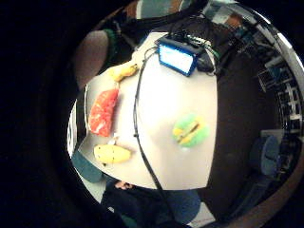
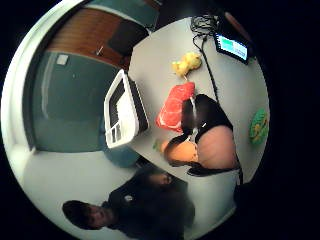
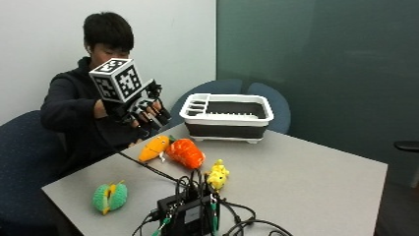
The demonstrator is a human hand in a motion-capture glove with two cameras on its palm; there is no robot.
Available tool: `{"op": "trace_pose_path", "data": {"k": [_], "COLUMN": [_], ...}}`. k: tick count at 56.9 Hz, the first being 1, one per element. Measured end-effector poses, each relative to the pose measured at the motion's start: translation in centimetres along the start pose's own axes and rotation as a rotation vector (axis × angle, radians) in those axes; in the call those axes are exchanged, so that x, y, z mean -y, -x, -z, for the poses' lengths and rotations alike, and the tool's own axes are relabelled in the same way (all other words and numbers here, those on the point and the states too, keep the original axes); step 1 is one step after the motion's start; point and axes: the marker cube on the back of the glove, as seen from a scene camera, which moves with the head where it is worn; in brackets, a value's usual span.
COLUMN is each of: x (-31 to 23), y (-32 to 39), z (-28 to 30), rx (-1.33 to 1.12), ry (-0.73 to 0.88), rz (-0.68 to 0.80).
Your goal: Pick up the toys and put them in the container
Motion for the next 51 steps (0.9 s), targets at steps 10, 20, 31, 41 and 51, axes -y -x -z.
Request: {"op": "trace_pose_path", "data": {"k": [10,20,31,41,51], "x": [1.4,3.7,8.5,16.7,18.6], "y": [2.0,4.0,4.9,2.5,1.8], "z": [-0.3,-0.7,-0.8,-2.4,-9.7], "rx": [-0.138,-0.261,-0.471,-0.364,-0.448], "ry": [0.096,0.243,0.329,0.335,0.414], "rz": [0.062,0.110,0.089,-0.054,-0.026]}}
